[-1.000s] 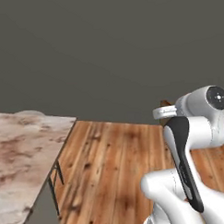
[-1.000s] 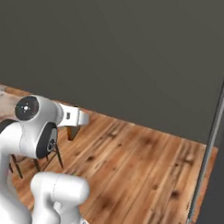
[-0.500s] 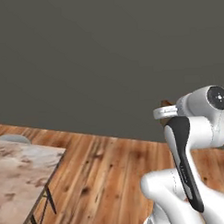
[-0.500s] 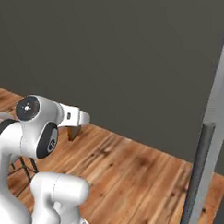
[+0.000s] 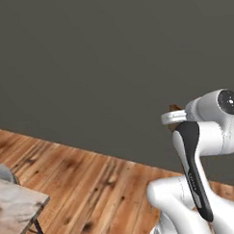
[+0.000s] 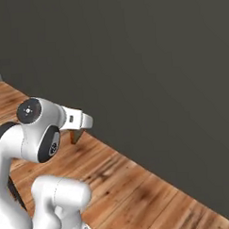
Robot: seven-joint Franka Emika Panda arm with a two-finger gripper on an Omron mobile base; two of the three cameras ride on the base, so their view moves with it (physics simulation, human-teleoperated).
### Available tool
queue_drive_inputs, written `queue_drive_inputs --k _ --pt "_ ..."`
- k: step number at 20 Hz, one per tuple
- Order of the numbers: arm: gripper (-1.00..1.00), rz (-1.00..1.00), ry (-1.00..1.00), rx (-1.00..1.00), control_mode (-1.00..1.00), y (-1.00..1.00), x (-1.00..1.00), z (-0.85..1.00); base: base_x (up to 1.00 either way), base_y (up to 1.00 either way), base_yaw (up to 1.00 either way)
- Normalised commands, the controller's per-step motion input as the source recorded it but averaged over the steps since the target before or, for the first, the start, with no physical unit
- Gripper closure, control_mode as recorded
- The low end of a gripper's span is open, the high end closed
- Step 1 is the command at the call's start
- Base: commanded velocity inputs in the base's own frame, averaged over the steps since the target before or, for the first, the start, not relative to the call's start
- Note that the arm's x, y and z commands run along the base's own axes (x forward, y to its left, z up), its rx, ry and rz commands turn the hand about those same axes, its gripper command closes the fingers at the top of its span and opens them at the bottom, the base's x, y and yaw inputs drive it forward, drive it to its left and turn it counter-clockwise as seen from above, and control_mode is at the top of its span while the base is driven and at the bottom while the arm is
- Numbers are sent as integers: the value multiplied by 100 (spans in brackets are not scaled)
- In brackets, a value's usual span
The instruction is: Start the toaster. Once the lever pops up, take the bread to the plate on the dining counter.
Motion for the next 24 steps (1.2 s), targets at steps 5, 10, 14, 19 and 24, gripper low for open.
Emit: queue_drive_inputs --k 5,10,14,19,24 --pt "100 0 0 0 100 0 0 0 94 -62 54" --pt "100 0 0 0 100 0 0 0 69 -56 64" --pt "100 0 0 0 100 0 0 0 71 -49 68" --pt "100 0 0 0 100 0 0 0 83 -43 68" --pt "100 0 0 0 100 0 0 0 92 -42 67"
